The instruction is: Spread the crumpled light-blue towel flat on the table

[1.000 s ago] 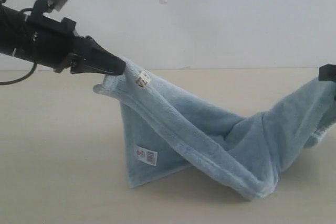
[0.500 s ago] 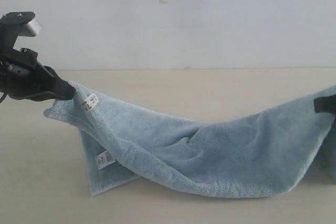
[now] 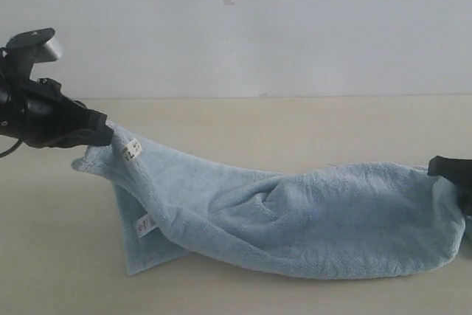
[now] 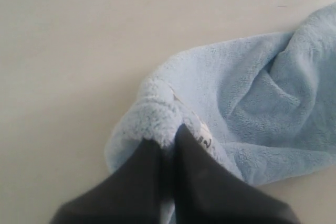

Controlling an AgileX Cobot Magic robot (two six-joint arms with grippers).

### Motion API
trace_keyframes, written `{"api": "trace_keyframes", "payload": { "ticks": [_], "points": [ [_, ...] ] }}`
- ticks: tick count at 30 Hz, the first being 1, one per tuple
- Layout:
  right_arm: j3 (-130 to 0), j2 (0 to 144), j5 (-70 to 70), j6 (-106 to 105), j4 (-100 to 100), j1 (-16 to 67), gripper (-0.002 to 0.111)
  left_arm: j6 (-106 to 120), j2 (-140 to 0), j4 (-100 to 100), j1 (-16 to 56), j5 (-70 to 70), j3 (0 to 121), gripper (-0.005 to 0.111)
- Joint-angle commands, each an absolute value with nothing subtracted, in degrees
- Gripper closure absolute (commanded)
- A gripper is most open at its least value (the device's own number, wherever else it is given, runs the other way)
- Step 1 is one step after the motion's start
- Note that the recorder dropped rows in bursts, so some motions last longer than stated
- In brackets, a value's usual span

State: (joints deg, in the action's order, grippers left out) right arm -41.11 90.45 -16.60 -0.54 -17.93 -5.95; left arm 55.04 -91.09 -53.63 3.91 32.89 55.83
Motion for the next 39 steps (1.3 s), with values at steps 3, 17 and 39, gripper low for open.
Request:
{"api": "trace_keyframes", "payload": {
  "ticks": [3, 17, 39],
  "points": [
    [-44.7, 90.7, -20.9, -1.6, -19.0, -6.4, 0.108, 54.5, -93.8, -53.4, 3.9, 28.5, 55.7, 0.103],
    [-56.1, 87.9, -45.5, -45.3, -53.6, -6.3, 0.108, 52.3, -86.4, -51.3, 3.9, 45.0, 65.5, 0.103],
    [-54.5, 89.8, -36.7, -27.1, -30.7, -6.2, 0.108, 30.6, -81.2, -19.3, 3.9, 23.8, 50.2, 0.103]
  ]
}}
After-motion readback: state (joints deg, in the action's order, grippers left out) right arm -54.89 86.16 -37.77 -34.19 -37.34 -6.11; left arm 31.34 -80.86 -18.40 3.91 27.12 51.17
